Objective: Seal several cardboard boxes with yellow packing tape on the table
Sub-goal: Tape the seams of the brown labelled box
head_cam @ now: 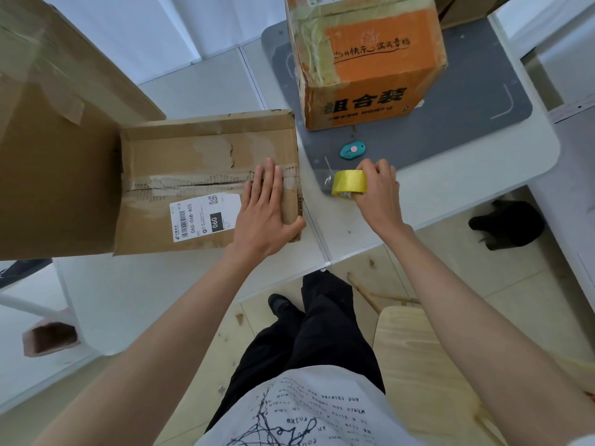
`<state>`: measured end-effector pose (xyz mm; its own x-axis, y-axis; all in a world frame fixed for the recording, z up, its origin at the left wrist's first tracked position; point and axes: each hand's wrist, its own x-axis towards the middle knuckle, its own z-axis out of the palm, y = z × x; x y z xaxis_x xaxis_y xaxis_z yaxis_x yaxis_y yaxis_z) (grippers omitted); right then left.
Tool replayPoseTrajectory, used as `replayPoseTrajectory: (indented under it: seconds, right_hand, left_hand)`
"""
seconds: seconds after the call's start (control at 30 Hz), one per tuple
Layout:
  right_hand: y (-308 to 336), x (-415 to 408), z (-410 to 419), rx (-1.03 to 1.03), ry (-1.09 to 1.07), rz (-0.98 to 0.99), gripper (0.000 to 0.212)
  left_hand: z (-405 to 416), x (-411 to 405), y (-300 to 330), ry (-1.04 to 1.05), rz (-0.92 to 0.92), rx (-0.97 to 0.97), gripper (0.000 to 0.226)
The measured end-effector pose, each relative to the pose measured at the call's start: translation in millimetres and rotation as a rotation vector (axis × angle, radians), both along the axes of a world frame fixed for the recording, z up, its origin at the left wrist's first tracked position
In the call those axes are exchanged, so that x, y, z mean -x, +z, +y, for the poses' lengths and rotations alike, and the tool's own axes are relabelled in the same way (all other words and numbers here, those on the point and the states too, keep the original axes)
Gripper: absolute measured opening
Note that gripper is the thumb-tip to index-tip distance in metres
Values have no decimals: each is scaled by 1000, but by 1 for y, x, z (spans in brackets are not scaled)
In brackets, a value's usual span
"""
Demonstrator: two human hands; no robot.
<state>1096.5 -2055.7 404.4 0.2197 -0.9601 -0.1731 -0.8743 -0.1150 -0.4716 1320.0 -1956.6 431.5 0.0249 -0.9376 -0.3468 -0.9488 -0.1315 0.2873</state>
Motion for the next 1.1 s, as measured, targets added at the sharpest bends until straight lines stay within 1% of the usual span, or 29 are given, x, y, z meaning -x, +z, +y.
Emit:
replayPoseTrajectory:
  seconds: [0.1,0.23,0.33,0.4,0.47,0.6,0.67,0.73,0.77,0.8,0.83,0.87,0.97,1.03,1.1]
  right_hand:
    - [0,0,12,-70,-19,-74,38]
    - [-3,1,33,-108,-5,-58,42]
    - [-7,3,49,-139,62,-69,42]
    - [-11,4,57,-137,95,-58,42]
    - [-15,6,59,-149,75,-65,43]
    - [-9,11,55,-166,107,-74,56]
    - [-1,8,53,-179,86,-177,58]
    - [4,1,44,-145,-8,-314,47]
    - [4,-3,35,-90,-56,-349,40]
    - [1,-7,21,-31,-90,-337,33]
    - [-2,-12,6,11,-101,-285,31]
    - [-7,-15,-11,22,-94,-221,33]
    - [-18,-25,-55,-92,-18,-41,46]
    - [-23,-30,-72,-171,41,102,46]
    - [-24,-33,-78,-182,46,188,40]
  left_hand:
    - [3,-1,4,-12,16,-7,104]
    - [21,-15,6,-99,17,-5,103]
    - [36,-28,6,-162,15,10,101]
    - [40,-30,6,-165,12,14,101]
    - [39,-29,6,-155,2,19,102]
    - [38,-24,5,-118,-26,26,105]
    - [39,-24,4,-118,-34,30,104]
    - [40,-25,3,-121,-33,36,103]
    - [40,-26,2,-121,-31,41,103]
    - [40,-26,2,-121,-28,48,103]
    - [40,-25,1,-120,-25,54,103]
    - [40,-25,0,-117,-21,59,103]
    - [41,-26,-1,-105,-12,80,103]
    - [41,-26,0,-103,0,92,103]
    - [42,-26,0,-84,12,93,103]
